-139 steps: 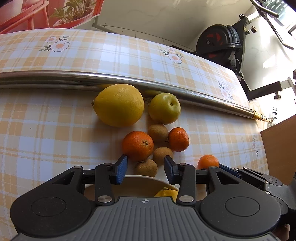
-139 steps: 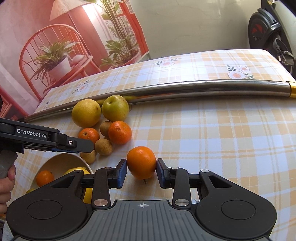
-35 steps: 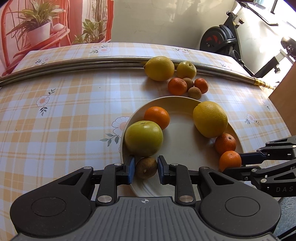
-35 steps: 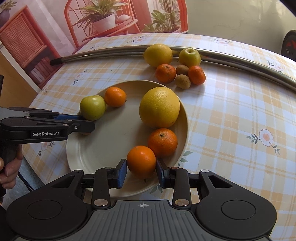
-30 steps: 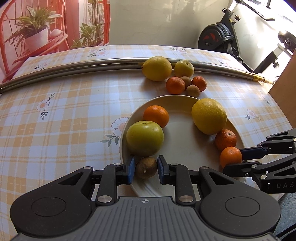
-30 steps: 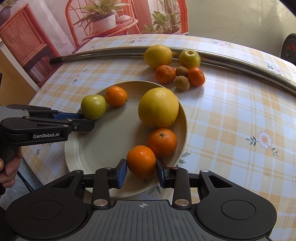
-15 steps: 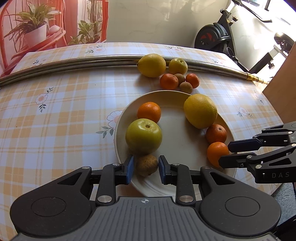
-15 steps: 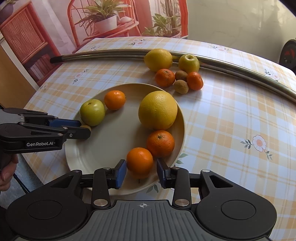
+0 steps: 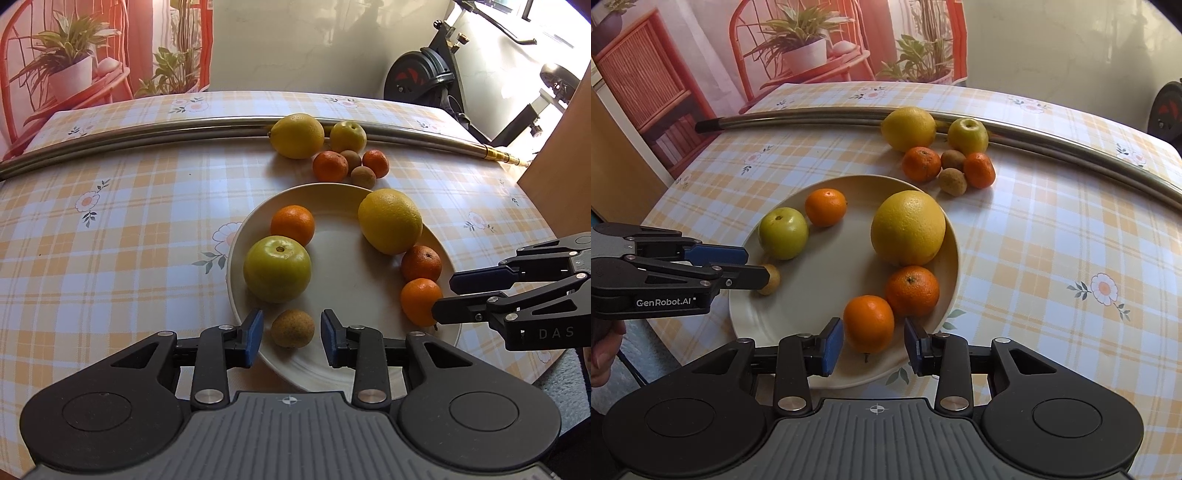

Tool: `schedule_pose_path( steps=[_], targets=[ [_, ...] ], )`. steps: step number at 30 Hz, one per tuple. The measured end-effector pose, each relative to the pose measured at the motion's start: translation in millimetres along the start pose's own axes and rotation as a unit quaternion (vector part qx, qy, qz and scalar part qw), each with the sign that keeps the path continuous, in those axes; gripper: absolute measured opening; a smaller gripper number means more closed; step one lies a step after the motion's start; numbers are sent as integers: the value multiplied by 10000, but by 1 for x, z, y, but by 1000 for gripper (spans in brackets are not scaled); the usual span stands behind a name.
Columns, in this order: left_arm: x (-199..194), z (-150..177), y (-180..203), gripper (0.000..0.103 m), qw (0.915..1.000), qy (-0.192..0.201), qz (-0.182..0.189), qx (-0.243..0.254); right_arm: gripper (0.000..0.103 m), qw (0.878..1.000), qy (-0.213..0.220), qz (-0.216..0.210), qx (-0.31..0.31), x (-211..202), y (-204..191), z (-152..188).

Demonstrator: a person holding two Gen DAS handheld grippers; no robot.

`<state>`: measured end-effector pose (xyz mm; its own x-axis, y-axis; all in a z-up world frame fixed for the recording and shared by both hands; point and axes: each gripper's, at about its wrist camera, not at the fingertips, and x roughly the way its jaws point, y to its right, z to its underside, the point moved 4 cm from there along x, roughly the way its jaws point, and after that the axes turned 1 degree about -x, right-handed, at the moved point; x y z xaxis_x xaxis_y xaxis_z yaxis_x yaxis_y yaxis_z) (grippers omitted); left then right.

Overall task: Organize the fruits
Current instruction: 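Lower the kiwi into the plate and open the left tool, then lower the mandarin into the plate and open the right tool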

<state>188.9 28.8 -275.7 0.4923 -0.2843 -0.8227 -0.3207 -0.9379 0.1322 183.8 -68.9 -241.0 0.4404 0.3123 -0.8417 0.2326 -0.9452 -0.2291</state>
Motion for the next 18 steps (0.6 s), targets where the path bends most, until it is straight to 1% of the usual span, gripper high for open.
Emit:
schedule_pose_path(
  steps=[7,18],
  targets=[
    [-12,-3,-2,37,9999,122,14,-68,33,9998,161,-70,11,-9,-1,-4],
    [-25,-20,-2,38,9992,376,-35,-118,33,9980,596,55,210,-25,17,-17]
  ],
)
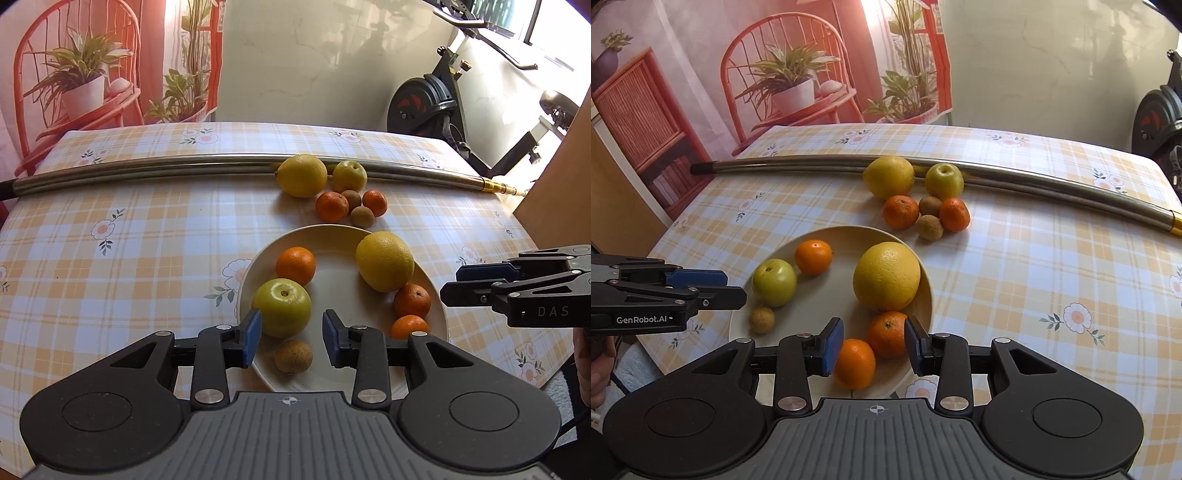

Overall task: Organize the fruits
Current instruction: 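Lower the mandarin into the plate and open the right tool, then grasp a mandarin on the table with the left tool while the right tool reaches a green apple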

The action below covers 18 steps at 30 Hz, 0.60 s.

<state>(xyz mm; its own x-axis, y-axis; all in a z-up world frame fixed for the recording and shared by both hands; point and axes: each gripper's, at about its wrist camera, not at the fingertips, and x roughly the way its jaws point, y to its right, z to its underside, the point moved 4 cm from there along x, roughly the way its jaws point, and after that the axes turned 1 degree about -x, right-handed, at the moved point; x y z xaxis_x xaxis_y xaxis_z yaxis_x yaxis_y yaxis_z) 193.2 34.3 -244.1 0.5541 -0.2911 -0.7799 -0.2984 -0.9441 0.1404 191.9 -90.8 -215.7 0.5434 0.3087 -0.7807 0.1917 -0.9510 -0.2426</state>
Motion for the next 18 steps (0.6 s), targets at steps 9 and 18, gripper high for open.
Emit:
schedule_pose_path(
  steps=[9,18],
  targets=[
    [2,-19,2,38,9999,85,48,-51,33,9996,212,100,151,-5,17,-9],
    [21,-52,14,38,9998,81,158,-23,34,9989,295,198,307,-2,38,-17]
  ],
)
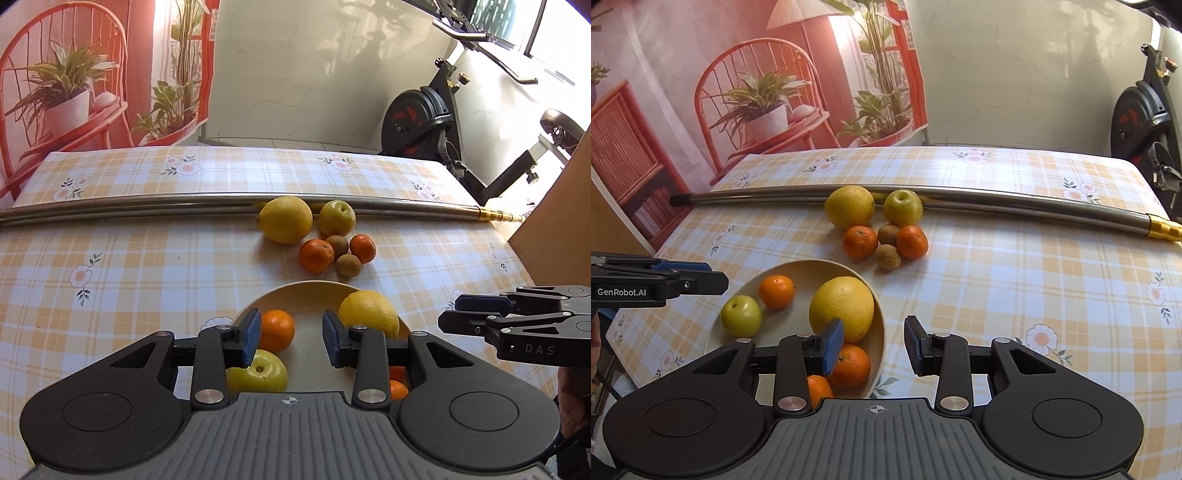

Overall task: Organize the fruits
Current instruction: 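Grasp a mandarin on the table with the left tool while the right tool reaches a green apple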

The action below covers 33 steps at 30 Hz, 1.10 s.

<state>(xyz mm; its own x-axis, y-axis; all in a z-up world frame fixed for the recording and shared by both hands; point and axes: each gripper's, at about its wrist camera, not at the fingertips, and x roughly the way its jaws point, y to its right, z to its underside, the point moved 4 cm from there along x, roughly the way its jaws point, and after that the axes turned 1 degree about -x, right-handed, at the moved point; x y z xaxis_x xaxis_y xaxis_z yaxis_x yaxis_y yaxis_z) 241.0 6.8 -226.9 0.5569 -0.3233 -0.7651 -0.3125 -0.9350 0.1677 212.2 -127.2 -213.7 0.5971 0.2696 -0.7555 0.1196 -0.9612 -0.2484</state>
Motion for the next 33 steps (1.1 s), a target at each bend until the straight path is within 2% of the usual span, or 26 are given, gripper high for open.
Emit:
schedule_pose_path(
  steps=[5,9,19,28,33],
  targets=[
    [25,-19,13,38,9998,-115,160,13,34,9999,62,39,139,4,15,-6],
    [54,-32,18,38,9994,-312,148,-49,34,9996,58,46,278,12,30,-11],
    [120,-52,9,38,9940,-781,209,-738,34,9976,7,56,687,39,67,-14],
    [138,-51,1,40,9892,-822,330,-1171,34,9962,-59,76,864,52,85,-13],
    [143,-48,4,40,9902,-850,332,-1059,34,9959,-57,88,898,54,88,-14]
  ],
)
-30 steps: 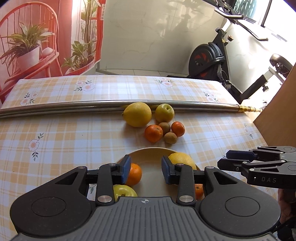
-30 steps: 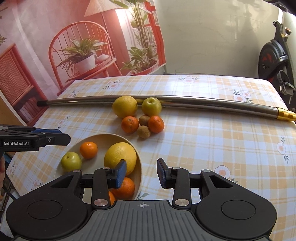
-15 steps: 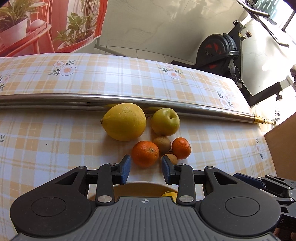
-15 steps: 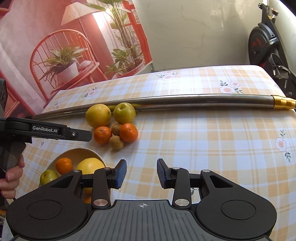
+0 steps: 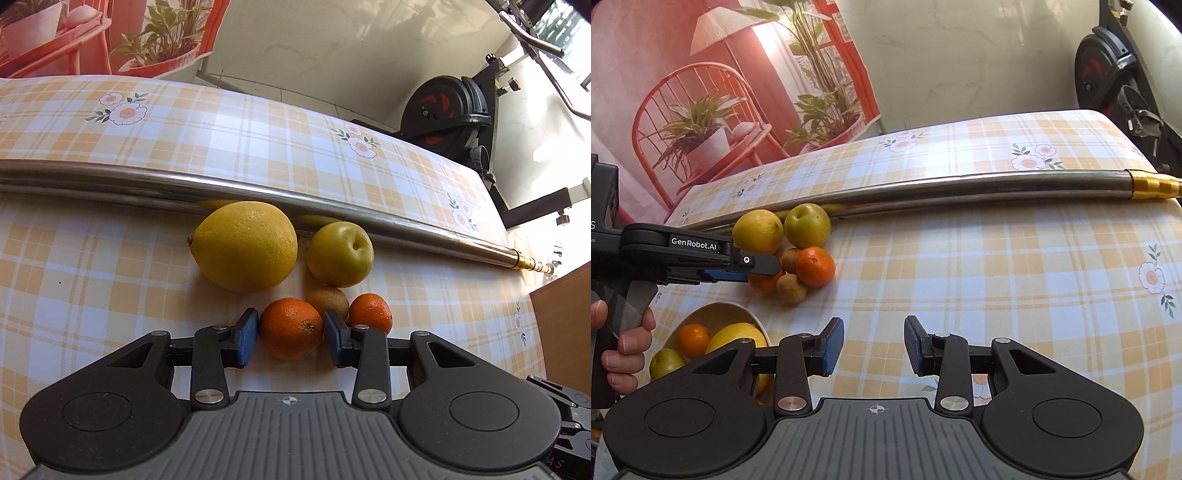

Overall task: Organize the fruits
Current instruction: 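Grasp a mandarin on the table with the left tool while the right tool reaches a green apple, then grasp the green apple with the right tool while the left tool carries the mandarin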

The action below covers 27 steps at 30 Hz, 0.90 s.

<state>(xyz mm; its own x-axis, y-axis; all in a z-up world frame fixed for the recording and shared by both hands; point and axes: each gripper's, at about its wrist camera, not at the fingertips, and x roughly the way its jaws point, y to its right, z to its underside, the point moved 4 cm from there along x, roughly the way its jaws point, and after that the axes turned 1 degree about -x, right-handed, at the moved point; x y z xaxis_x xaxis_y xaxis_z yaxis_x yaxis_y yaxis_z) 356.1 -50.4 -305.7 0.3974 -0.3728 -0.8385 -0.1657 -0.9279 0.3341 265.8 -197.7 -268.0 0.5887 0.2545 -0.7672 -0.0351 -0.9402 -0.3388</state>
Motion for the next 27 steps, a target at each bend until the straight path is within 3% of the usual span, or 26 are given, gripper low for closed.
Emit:
schedule_pose_path(
  steps=[6,13,27],
  targets=[
    [-4,4,1,40,9998,57,-18,202,34,10000,18,22,-11,-1,-1,-1],
    [-38,9,-5,40,9987,389,38,329,34,9999,43,58,-154,-1,-7,-5],
    [-107,21,-57,40,9929,1162,-245,-82,35,9966,431,88,-691,13,-44,-42]
  ],
)
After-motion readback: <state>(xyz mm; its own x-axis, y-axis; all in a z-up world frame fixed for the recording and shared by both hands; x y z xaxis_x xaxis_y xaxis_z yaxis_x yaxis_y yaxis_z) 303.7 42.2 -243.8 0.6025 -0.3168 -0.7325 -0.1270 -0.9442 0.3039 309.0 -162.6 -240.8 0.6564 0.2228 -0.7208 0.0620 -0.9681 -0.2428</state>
